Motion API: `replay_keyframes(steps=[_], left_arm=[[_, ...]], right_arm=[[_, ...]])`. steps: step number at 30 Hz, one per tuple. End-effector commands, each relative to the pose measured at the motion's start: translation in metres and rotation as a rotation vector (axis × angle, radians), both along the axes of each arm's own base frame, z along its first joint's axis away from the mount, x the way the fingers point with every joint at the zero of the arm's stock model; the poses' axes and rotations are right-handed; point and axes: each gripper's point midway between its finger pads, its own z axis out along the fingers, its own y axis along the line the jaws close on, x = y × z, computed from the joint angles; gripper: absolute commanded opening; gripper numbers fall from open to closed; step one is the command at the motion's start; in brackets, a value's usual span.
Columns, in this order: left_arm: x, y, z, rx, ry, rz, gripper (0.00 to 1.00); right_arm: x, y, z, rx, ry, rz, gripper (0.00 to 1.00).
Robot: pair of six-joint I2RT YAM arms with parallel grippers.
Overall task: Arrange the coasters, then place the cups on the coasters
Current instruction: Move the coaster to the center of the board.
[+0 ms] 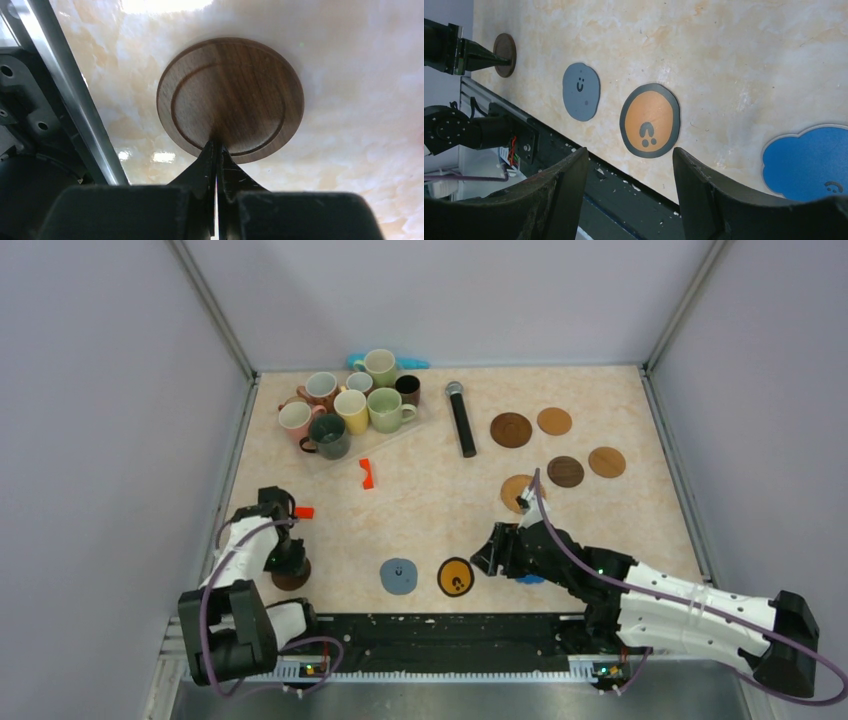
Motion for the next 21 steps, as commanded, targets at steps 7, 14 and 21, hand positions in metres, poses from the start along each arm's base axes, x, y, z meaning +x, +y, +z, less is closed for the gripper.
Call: replay_keyframes(steps=[7, 14, 21], left_arm=[[-0.020, -0.055, -0.011, -0.084, 0.059, -0.130, 0.00], [-0.019, -0.080, -0.008, -0.114, 0.013, -0.217, 0.00], [-0.025, -0.102, -0.013, -0.141, 0.029, -0.284, 0.00]], right_arm=[[0.005, 0.003, 0.023, 0.070, -0.024, -0.023, 0.63], [0.007, 0.003, 0.025, 0.080, -0.028, -0.038, 0.63], [0.008, 0.007, 0.026, 0.072, -0.024, -0.028, 0.62]])
